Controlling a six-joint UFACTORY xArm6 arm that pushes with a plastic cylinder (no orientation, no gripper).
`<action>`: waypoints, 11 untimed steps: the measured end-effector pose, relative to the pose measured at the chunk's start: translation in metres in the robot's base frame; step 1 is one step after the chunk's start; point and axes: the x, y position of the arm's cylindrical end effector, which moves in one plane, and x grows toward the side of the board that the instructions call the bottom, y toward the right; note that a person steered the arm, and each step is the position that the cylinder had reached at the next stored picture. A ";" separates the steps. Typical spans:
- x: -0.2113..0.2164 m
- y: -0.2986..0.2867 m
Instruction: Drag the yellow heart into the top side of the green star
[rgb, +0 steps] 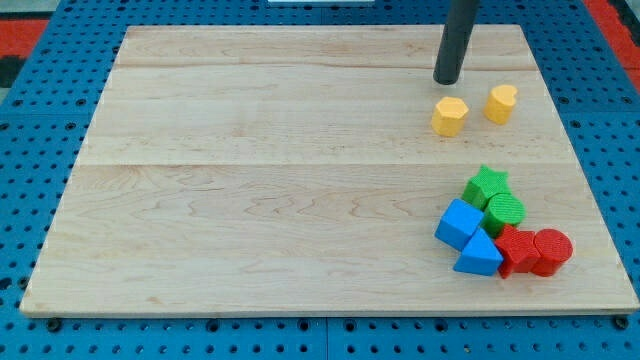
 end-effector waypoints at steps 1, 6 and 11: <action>0.041 0.000; 0.088 0.000; -0.018 0.114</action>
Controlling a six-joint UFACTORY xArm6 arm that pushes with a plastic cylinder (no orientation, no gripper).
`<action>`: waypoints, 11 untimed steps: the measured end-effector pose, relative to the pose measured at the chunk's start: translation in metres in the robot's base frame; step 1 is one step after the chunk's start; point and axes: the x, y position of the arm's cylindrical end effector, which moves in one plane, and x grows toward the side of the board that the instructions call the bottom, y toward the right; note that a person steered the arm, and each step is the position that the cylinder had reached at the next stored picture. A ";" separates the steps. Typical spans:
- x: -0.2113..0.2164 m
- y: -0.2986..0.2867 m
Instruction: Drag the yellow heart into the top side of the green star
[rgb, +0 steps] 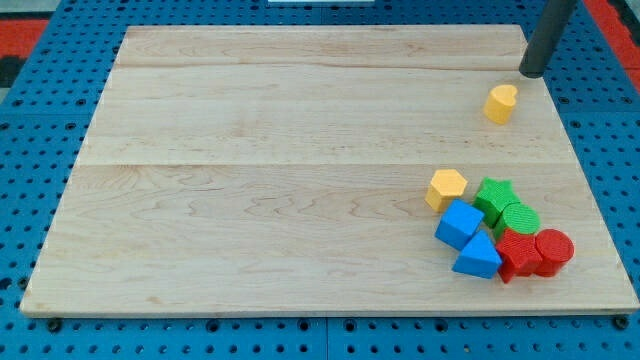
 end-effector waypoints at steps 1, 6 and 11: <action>0.003 -0.014; 0.084 -0.009; 0.070 -0.036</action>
